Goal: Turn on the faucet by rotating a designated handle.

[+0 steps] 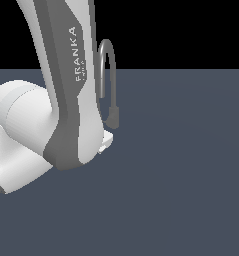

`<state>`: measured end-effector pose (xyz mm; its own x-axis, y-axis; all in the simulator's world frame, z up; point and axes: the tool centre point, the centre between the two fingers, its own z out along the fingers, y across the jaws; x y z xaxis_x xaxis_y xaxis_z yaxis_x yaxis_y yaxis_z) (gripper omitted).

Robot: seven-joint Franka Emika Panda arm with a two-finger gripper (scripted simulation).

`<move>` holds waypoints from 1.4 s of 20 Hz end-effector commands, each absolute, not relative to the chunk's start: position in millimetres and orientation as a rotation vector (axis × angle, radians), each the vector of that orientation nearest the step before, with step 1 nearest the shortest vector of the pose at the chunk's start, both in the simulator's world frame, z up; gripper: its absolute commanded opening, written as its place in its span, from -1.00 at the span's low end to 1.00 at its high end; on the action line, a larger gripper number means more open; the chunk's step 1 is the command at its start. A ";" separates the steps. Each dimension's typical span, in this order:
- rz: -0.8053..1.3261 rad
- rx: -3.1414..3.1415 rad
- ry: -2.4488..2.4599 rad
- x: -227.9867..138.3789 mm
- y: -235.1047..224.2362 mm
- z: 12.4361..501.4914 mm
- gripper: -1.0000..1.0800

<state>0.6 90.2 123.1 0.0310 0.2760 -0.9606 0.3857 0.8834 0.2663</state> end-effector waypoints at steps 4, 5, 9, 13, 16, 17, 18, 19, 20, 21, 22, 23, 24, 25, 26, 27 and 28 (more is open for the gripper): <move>-0.095 0.391 1.569 11.1 85.0 104.4 -1.00; -0.096 0.365 1.569 13.1 83.9 101.1 -1.00; -0.099 0.272 1.571 20.7 79.6 89.5 -1.00; -0.102 0.199 1.571 27.1 75.9 80.7 -1.00; -0.104 0.158 1.570 31.0 73.7 75.9 -1.00; -0.105 0.146 1.570 32.1 73.1 74.7 -1.00; -0.105 0.137 1.569 33.1 72.6 73.6 -1.00; -0.106 0.128 1.569 34.0 72.1 72.6 -1.00; -0.106 0.121 1.569 34.8 71.7 71.8 -1.00; -0.106 0.115 1.569 35.4 71.4 71.2 -1.00; -0.107 0.110 1.568 35.9 71.1 70.7 -1.00; -0.107 0.107 1.568 36.3 70.9 70.3 -1.00; -0.107 0.105 1.568 36.5 70.8 70.1 -1.00; -0.107 0.105 1.568 36.6 70.5 70.1 -1.00; -0.107 0.105 1.568 36.6 70.5 70.1 -1.00; -0.107 0.105 1.568 36.6 70.5 70.1 -1.00; -0.107 0.105 1.568 36.6 70.5 70.1 -1.00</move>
<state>36.4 70.5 70.1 -0.0003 -0.0004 -1.0000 0.1355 0.9908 -0.0004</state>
